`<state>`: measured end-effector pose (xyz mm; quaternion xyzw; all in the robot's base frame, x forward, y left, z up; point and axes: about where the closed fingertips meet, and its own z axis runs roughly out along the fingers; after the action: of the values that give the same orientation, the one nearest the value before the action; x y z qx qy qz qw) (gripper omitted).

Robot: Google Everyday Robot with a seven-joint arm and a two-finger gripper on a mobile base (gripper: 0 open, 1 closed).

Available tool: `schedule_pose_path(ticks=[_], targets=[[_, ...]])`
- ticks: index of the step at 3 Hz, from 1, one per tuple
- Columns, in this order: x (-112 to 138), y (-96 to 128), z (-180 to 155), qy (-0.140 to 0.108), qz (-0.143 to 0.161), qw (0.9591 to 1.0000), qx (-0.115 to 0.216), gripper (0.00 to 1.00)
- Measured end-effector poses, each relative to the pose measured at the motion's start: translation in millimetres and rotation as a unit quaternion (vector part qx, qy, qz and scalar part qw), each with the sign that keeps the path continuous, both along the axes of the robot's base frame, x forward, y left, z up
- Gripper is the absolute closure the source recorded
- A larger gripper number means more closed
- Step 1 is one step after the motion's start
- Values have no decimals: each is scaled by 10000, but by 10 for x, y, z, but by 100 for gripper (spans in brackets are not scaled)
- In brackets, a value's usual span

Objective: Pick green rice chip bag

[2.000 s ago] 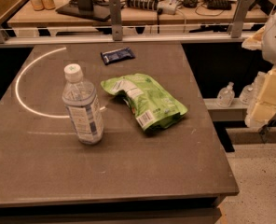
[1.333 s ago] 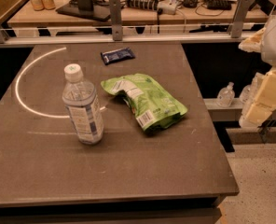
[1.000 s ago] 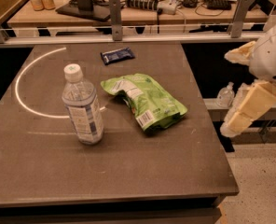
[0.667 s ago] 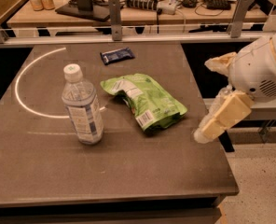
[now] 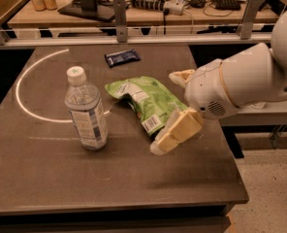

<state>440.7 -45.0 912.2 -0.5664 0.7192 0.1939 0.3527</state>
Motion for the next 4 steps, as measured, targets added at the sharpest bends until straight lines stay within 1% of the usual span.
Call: schedule_pose_path(ticks=[1,2,3,4], targets=[[97,215,-239,-27,190,9998,-11,0],[232,305,-467,-19,334,9994,-135,0],[407,345,-633,10,381,9990,-247,0],[534,359,-689,19,492,9985,-249,13]])
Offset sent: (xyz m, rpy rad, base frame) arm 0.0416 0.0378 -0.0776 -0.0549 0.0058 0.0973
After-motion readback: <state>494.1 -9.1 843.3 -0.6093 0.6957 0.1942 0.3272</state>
